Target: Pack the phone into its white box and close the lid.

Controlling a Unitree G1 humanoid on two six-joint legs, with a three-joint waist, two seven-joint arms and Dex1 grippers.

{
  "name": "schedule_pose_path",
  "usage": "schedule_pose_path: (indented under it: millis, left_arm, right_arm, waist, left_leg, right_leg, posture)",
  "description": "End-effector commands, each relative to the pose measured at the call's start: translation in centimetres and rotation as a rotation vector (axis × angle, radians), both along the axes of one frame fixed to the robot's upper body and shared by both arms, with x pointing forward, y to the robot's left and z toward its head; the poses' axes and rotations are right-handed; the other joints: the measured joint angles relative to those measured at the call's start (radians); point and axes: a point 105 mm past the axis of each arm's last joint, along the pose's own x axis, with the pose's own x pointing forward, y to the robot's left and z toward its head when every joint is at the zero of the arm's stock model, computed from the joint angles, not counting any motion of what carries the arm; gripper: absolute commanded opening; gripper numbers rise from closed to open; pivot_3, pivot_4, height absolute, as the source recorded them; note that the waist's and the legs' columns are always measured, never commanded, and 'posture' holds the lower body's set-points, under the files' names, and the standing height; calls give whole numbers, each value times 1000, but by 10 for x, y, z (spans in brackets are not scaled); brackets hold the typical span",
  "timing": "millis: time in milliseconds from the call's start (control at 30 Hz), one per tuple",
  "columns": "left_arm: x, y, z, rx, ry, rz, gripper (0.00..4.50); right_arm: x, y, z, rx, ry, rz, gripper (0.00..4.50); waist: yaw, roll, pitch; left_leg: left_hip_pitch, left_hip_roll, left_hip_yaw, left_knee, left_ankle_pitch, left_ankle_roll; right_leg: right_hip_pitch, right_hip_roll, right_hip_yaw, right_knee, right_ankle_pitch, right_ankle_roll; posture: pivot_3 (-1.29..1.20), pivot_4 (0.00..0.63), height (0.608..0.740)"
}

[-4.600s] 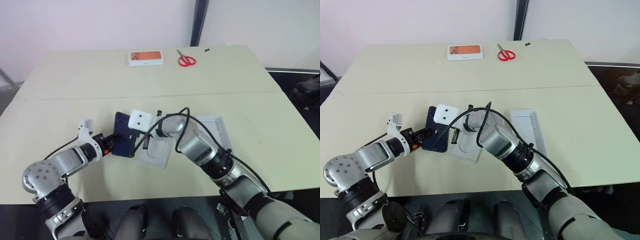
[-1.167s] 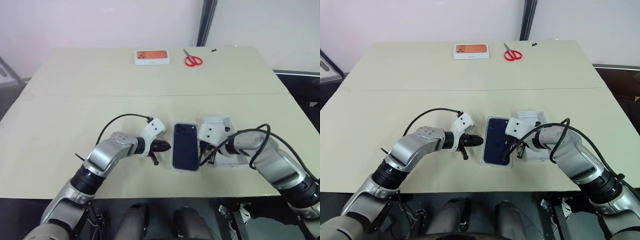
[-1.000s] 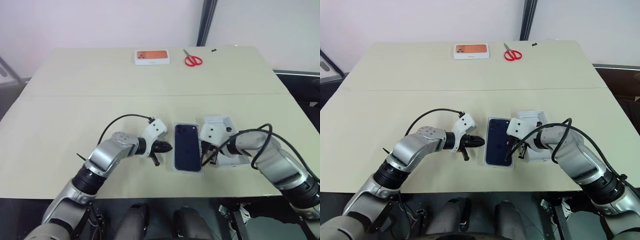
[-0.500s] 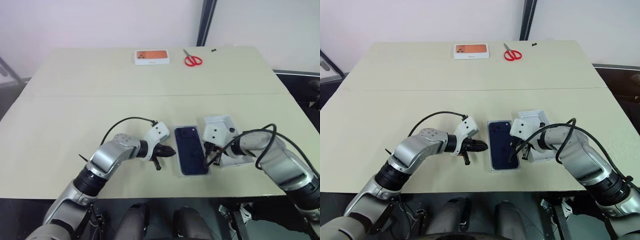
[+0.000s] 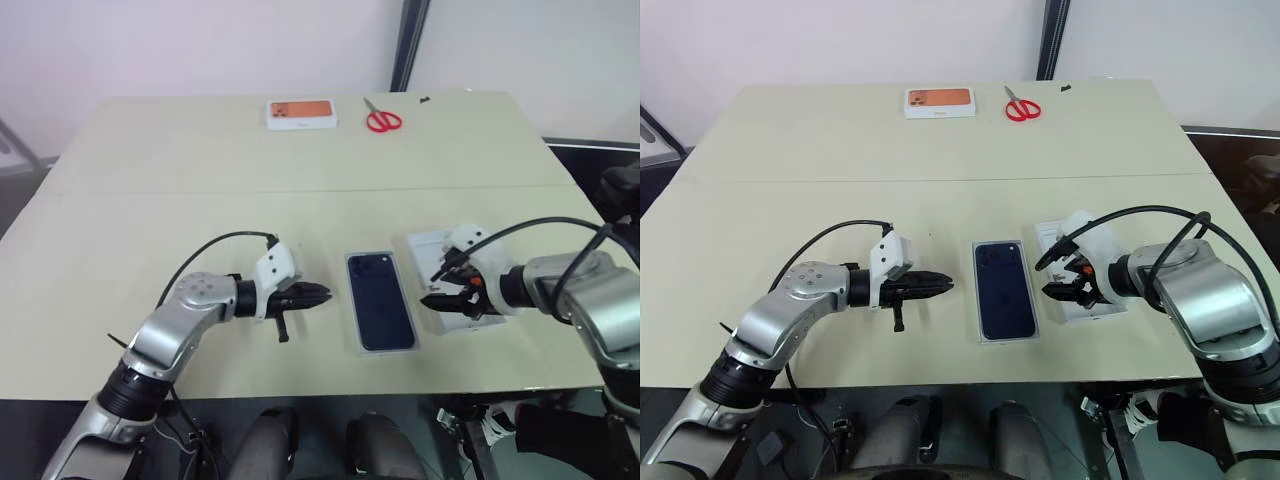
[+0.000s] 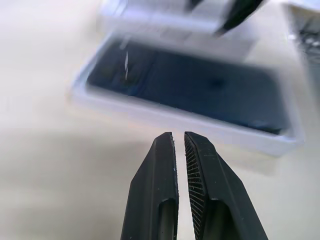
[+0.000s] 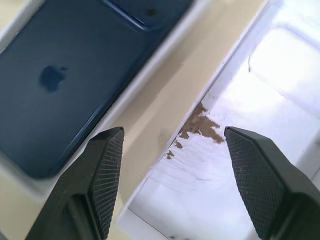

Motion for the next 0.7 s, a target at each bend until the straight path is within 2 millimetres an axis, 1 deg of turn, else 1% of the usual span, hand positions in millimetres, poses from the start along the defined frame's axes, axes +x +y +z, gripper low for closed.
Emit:
schedule_pose_path:
  millis: [33,167,200,233,300,367,400,533,633,700]
  left_arm:
    - [-16,0,6,-1,-55,-114,392]
    - [-23,1,3,12,-55,-158,392]
    - [-24,1,2,12,-52,-160,392]
    - [-24,0,2,9,-51,-160,392]
    - [-25,0,2,3,-49,-155,392]
    - [-24,0,1,1,-51,-147,392]
    - [-23,0,1,1,-53,-140,392]
    - [-16,8,2,-17,-53,-68,392]
    - [-6,23,7,-47,-59,20,392]
    - [4,35,12,-74,-70,92,392]
  right_arm:
    - [7,-5,7,18,-28,-70,3335]
    - [10,-4,-1,1,-19,-101,3335]
    - [11,-4,-4,-3,-17,-111,2819]
    - [11,-3,-7,-6,-16,-119,2588]
    - [12,-1,-9,2,-17,-124,1593]
    - [13,0,-7,17,-30,-129,460]
    - [13,1,-5,25,-37,-131,60]
    - [19,-2,11,91,-69,-151,60]
    - [27,6,37,265,-122,-143,60]
    - [27,21,57,454,-128,-80,60]
  waist:
    - [0,0,0]
    - [0,1,0]
    - [-1,1,0]
    - [-3,1,0]
    - [-4,1,0]
    - [-4,1,0]
    - [-4,1,0]
    - [-4,1,0]
    - [-10,1,0]
    - [-12,1,0]
  left_leg:
    - [0,0,0,0,0,0]
    - [0,0,0,0,0,1]
    - [0,0,0,0,-1,1]
    - [0,0,0,0,-1,1]
    - [0,0,0,0,-1,1]
    - [0,0,0,0,-1,1]
    - [0,0,0,0,-1,1]
    - [0,0,0,0,-1,1]
    - [0,0,1,0,-1,1]
    - [0,0,1,-1,-1,1]
  right_leg:
    - [0,0,0,0,0,0]
    - [0,0,0,0,0,0]
    - [0,0,0,0,0,0]
    - [0,0,0,0,0,0]
    - [0,0,0,0,0,0]
    - [0,0,0,1,0,0]
    - [0,0,0,1,0,0]
    - [0,0,0,1,0,0]
    - [0,1,0,1,0,0]
    - [0,1,0,1,0,0]
  posture:
    - [0,150,740]
    - [0,150,740]
    - [0,150,740]
    - [0,150,740]
    - [0,150,740]
    - [0,150,740]
    - [0,150,740]
    - [0,150,740]
    - [0,150,740]
    - [0,150,740]
